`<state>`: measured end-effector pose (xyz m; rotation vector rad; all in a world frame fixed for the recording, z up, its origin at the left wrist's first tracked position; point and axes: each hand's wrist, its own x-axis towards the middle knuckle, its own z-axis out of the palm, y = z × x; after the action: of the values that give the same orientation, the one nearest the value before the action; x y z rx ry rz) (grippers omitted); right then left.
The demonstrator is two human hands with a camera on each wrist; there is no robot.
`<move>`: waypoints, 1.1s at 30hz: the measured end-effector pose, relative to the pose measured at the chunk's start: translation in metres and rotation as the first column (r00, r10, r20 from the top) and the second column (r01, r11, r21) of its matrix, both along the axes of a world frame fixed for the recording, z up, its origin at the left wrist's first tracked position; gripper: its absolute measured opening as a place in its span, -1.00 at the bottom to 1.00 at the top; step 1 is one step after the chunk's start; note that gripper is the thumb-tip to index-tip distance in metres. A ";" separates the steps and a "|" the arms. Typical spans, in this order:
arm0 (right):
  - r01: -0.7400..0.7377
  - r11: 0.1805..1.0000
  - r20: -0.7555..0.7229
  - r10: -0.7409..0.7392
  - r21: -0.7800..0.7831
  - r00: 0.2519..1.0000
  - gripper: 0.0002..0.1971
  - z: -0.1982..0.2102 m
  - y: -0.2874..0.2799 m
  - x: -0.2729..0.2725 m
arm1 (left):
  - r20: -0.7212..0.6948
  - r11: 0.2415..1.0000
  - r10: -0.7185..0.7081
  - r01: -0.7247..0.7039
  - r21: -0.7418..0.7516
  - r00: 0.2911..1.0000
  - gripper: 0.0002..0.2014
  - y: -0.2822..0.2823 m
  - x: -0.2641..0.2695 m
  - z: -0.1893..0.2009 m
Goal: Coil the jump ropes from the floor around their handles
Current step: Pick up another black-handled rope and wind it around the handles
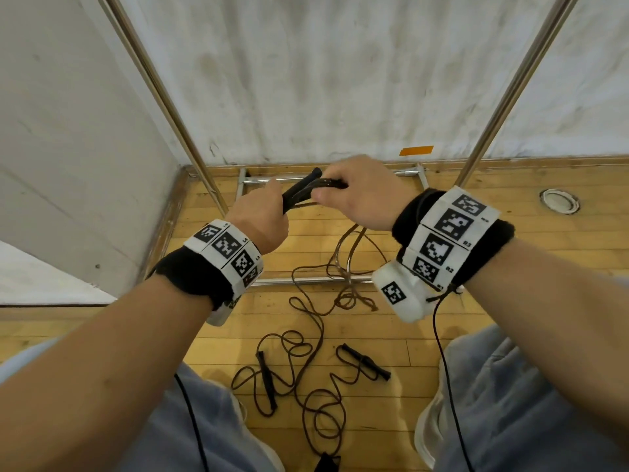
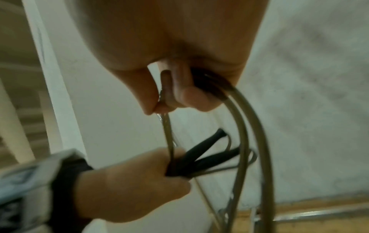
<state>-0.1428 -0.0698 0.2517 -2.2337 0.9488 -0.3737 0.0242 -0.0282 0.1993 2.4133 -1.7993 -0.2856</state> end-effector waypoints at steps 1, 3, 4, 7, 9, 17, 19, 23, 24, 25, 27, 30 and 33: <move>0.032 0.998 -0.015 -0.033 -0.058 0.999 -0.75 0.000 -0.005 -0.003 | 0.018 0.999 -0.010 0.009 0.031 1.000 -0.88 0.001 -0.001 0.001; 0.102 0.984 0.012 -0.102 -0.144 0.995 -0.74 -0.001 -0.016 -0.007 | 0.029 0.995 -0.076 0.074 0.070 0.997 -0.87 0.004 -0.005 0.002; 0.133 0.978 0.041 -0.128 -0.160 0.991 -0.75 0.000 -0.021 -0.009 | 0.028 0.990 -0.124 0.122 0.067 0.992 -0.87 0.006 -0.008 0.004; 0.173 0.974 0.106 -0.158 -0.144 0.982 -0.79 0.001 -0.035 -0.013 | -0.015 0.967 -0.256 0.256 0.000 0.967 -0.87 0.012 -0.011 0.010; 0.165 0.980 0.122 -0.151 -0.111 0.981 -0.80 0.000 -0.043 -0.018 | -0.075 0.948 -0.317 0.313 -0.065 0.945 -0.87 0.017 -0.011 0.017; 0.113 0.901 0.257 -0.237 0.418 0.937 -0.65 -0.017 -0.053 -0.021 | -0.392 0.920 -0.368 0.269 -0.284 0.843 -0.69 0.026 -0.013 0.047; 0.059 0.862 0.238 -0.204 0.503 0.950 -0.65 -0.024 -0.047 -0.012 | -0.468 0.930 -0.324 0.185 -0.318 0.822 -0.72 0.023 -0.014 0.052; 0.089 0.823 0.055 -0.144 0.562 0.988 -0.44 -0.037 -0.029 0.006 | -0.641 0.933 -0.249 0.001 -0.361 0.726 -0.68 0.017 -0.009 0.057; 0.085 0.823 0.035 -0.126 0.561 0.991 -0.44 -0.039 -0.023 0.011 | -0.667 0.934 -0.225 -0.038 -0.355 0.711 -0.68 0.014 -0.006 0.057; 0.078 0.821 0.033 -0.117 0.565 0.993 -0.44 -0.042 -0.015 0.015 | -0.682 0.938 -0.200 -0.065 -0.342 0.703 -0.69 0.012 -0.004 0.057; 0.072 0.812 0.069 -0.137 0.580 0.988 -0.44 -0.044 -0.002 0.023 | -0.688 0.947 -0.157 -0.090 -0.309 0.708 -0.71 0.008 0.000 0.053; 0.121 0.889 0.060 -0.163 0.441 0.985 -0.44 -0.040 0.010 0.029 | -0.621 0.953 -0.097 -0.107 -0.282 0.778 -0.72 0.003 0.009 0.045; 0.086 0.986 -0.017 -0.085 0.140 0.996 -0.52 -0.033 0.016 0.031 | -0.506 0.938 -0.060 -0.124 -0.323 0.860 -0.74 0.000 0.015 0.038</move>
<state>-0.1121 -0.0533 0.2184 -2.0746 1.0465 -0.3233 0.0393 -0.0286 0.2378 1.8892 -1.4247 -0.5034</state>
